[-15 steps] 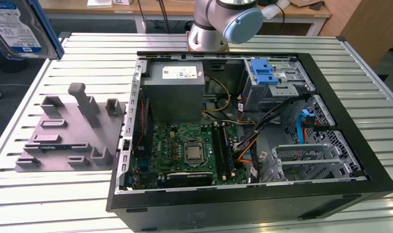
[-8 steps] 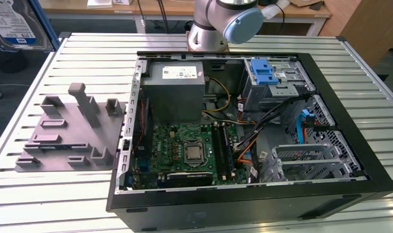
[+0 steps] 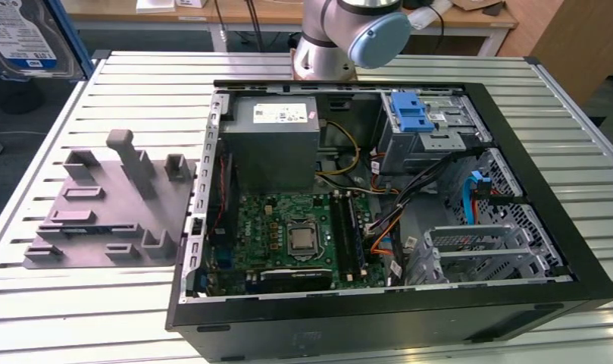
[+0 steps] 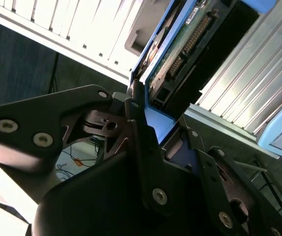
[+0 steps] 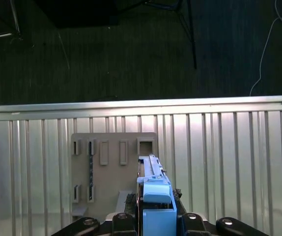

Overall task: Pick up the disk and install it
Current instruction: 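Pick up the disk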

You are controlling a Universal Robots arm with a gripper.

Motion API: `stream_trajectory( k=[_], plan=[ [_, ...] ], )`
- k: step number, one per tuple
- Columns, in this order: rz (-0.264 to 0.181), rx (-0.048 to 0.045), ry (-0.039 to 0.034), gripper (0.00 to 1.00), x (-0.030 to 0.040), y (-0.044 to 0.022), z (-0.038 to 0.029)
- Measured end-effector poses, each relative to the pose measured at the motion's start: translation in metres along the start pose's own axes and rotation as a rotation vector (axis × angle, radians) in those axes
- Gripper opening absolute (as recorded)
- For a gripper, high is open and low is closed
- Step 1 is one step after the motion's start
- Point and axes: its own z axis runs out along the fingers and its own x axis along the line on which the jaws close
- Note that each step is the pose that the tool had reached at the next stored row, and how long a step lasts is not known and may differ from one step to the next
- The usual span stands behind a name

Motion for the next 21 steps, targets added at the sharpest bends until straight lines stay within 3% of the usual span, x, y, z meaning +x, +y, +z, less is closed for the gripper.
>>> stream_trajectory(
  k=[13,21],
  plan=[
    [0.000,0.0000,-0.0001,0.36,-0.0009,-0.0179,-0.0001],
    [0.000,-0.0007,-0.0001,0.36,-0.0019,-0.0383,-0.0002]
  ],
)
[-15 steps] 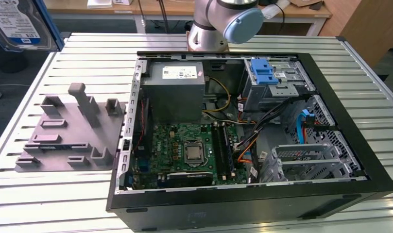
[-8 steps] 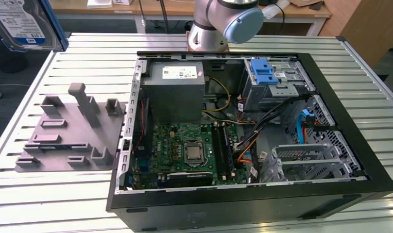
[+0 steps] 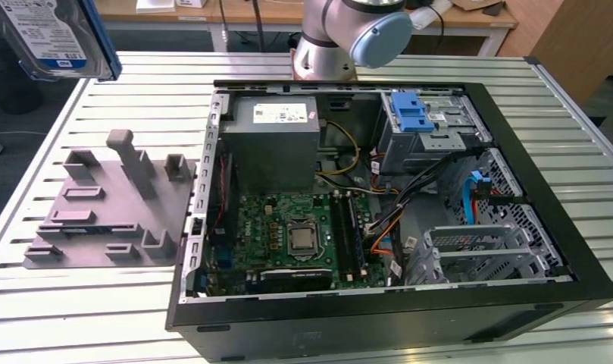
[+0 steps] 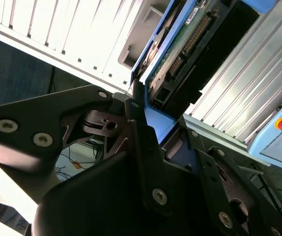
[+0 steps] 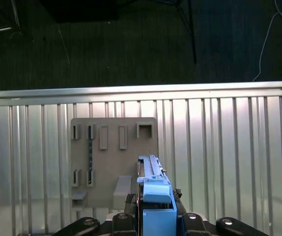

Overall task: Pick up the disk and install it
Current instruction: 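Pick up the disk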

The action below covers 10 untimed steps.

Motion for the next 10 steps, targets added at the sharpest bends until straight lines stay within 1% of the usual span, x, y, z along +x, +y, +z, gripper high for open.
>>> stream_trajectory(
  k=[3,10],
  plan=[
    [0.000,-0.0024,0.0002,0.36,-0.0006,-0.0114,-0.0001],
    [-0.001,-0.0125,0.0008,0.36,-0.0020,-0.0394,-0.0003]
  ],
)
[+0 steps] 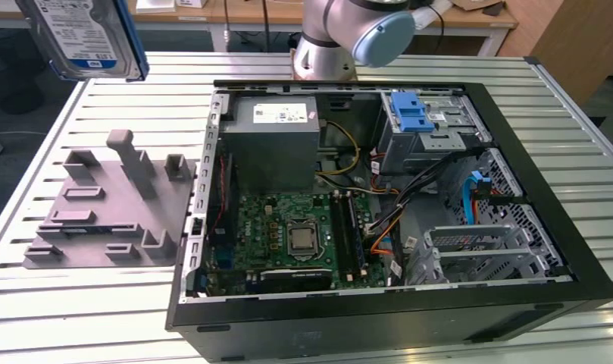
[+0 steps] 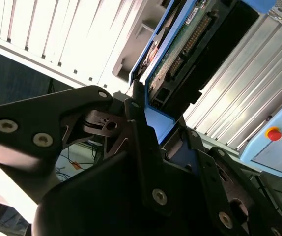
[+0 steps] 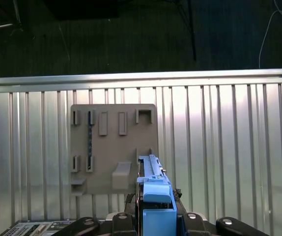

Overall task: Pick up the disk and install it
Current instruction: 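Pick up the disk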

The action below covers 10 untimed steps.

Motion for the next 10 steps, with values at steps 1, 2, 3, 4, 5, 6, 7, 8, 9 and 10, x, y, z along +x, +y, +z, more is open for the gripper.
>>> stream_trajectory(
  k=[1,2,3,4,5,6,7,8,9,10],
  plan=[
    [0.000,-0.0016,0.0000,0.36,-0.0002,-0.0038,0.0000],
    [0.000,-0.0037,0.0001,0.36,-0.0004,-0.0086,-0.0001],
    [0.000,-0.0056,0.0002,0.36,-0.0006,-0.0124,-0.0001],
    [0.000,-0.0084,0.0004,0.36,-0.0008,-0.0167,-0.0003],
    [0.000,-0.0109,0.0004,0.36,-0.0010,-0.0207,-0.0002],
    [0.000,-0.0135,0.0005,0.36,-0.0012,-0.0245,-0.0003],
    [0.000,-0.0160,0.0006,0.36,-0.0014,-0.0284,-0.0003],
    [0.000,-0.0186,0.0009,0.36,-0.0016,-0.0322,-0.0004],
    [0.000,-0.0202,0.0010,0.36,-0.0018,-0.0357,-0.0005],
    [-0.001,-0.0205,0.0010,0.36,-0.0019,-0.0377,-0.0004]
  ],
)
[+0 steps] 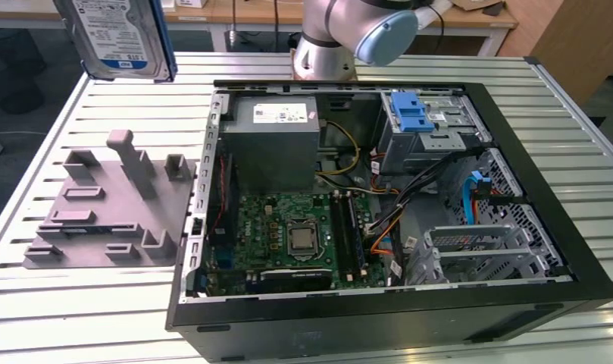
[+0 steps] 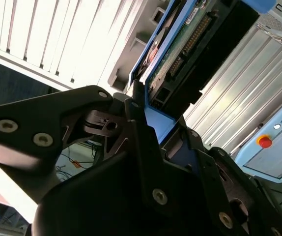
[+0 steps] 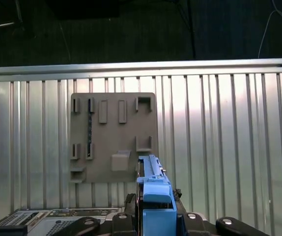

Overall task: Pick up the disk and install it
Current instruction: 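Pick up the disk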

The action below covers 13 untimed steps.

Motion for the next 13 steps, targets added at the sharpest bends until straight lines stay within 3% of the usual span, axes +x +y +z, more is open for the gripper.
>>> stream_trajectory(
  k=[7,13],
  plan=[
    [0.000,0.0067,-0.0004,0.36,0.0007,-0.0007,0.0000],
    [0.000,0.0092,-0.0004,0.36,0.0139,-0.0016,0.0007]
  ],
)
